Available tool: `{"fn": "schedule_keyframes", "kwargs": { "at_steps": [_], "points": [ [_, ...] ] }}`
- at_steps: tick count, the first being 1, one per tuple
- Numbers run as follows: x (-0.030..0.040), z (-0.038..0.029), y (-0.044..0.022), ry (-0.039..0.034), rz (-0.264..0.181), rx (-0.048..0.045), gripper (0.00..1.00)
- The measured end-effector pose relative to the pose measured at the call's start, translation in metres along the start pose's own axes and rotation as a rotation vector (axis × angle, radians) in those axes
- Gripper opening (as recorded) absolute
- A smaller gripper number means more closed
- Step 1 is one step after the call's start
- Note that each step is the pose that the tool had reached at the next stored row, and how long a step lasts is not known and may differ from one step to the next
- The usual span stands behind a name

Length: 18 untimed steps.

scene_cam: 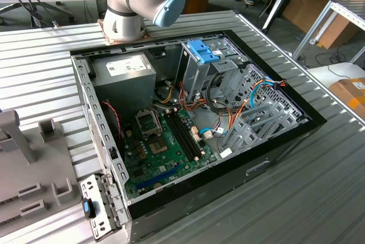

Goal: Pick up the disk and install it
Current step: 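Pick up the disk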

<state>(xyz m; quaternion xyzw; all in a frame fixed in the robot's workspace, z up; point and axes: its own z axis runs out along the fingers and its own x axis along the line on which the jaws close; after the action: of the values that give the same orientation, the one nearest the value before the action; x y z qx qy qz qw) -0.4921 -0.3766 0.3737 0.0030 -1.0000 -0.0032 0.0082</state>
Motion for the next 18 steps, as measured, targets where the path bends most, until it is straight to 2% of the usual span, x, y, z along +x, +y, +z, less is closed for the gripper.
{"fn": "schedule_keyframes", "kwargs": {
  "at_steps": [11, 13, 17, 18],
  "points": [
    [0.0088, 0.0031, 0.0000, 0.0000, -0.010, 0.0055, 0.11],
    [0.0058, 0.0031, 0.0002, 0.0000, -0.010, 0.0056, 0.11],
    [-0.0065, 0.0028, 0.0004, 0.0002, -0.008, 0.0056, 0.11],
    [-0.0128, 0.0028, 0.0005, 0.0001, -0.007, 0.0055, 0.11]
  ]
}}
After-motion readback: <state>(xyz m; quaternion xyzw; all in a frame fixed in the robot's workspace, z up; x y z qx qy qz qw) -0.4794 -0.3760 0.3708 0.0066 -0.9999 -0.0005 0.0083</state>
